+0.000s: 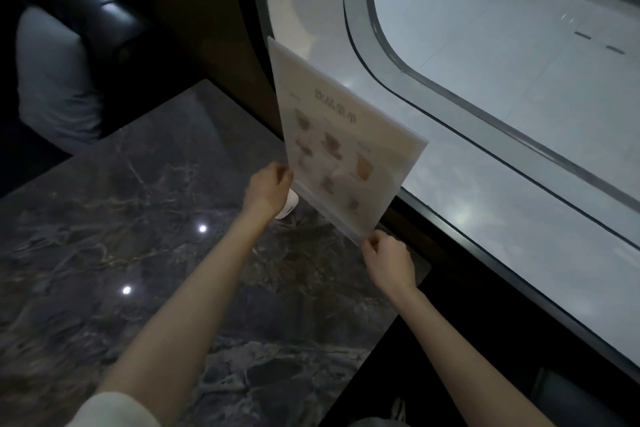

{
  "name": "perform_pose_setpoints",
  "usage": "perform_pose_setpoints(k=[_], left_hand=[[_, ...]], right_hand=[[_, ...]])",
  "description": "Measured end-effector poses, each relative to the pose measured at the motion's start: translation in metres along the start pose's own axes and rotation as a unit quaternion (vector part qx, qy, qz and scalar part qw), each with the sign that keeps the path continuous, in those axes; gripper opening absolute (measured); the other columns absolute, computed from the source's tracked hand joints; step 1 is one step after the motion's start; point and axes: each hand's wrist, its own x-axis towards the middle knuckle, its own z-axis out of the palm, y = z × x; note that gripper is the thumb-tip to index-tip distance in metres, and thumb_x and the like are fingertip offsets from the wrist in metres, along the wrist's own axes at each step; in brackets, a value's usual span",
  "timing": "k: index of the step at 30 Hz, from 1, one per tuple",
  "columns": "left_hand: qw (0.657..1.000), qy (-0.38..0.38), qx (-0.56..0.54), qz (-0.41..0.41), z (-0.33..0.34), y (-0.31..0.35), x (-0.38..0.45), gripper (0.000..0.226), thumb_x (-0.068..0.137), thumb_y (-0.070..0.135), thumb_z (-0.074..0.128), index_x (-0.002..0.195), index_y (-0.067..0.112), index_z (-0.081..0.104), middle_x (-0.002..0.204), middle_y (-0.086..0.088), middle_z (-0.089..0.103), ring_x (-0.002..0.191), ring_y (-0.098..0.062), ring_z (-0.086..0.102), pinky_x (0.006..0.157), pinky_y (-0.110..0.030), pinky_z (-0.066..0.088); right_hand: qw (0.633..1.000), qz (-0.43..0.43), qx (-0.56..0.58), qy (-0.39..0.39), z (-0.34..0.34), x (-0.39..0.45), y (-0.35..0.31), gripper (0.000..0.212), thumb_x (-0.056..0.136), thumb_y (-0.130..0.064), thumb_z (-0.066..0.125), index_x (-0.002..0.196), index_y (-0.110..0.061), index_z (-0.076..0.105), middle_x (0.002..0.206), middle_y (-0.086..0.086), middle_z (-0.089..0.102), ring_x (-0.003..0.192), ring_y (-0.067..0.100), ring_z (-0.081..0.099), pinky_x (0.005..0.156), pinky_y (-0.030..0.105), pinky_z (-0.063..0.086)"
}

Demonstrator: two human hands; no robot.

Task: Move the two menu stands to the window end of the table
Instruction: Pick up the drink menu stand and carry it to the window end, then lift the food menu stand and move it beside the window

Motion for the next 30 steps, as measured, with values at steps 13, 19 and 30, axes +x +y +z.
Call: perform_pose_setpoints(k=[13,19,30], left_hand=[[0.953,0.188,0.217,0.094,-0.116,-0.102,-0.144,0.027,0.087,0.027,0.048,0.084,0.005,0.063,0.082,-0.017,0.065,0.076,-0.036,0.063,0.058,-0.038,0.048],[0.919,0.262,0.285,0.078,-0.173,-0.188,-0.246,0.038,0.084,0.026,0.047,0.114,0.007,0.057,0.116,-0.014,0.064,0.11,-0.029,0.058,0.087,-0.037,0.046],[0.791,0.523,0.317,-0.009,-0.258,-0.315,-0.465,0.037,0.089,0.022,0.046,0.124,0.008,0.047,0.137,-0.012,0.039,0.131,-0.025,0.033,0.103,-0.042,0.031]], right_hand=[[0.901,-0.426,-0.076,-0.042,0.055,-0.085,-0.148,0.016,0.088,-0.019,0.052,0.095,-0.007,0.061,0.099,0.011,0.065,0.097,0.028,0.056,0.077,0.038,0.046],[0.836,-0.542,-0.072,-0.047,0.113,-0.166,-0.206,0.022,0.083,-0.016,0.055,0.101,-0.005,0.061,0.103,0.012,0.066,0.104,0.028,0.056,0.085,0.031,0.046],[0.767,-0.62,-0.068,-0.148,0.238,-0.314,-0.258,0.05,0.081,-0.02,0.052,0.127,-0.001,0.043,0.121,0.017,0.059,0.114,0.025,0.041,0.098,0.033,0.034]])
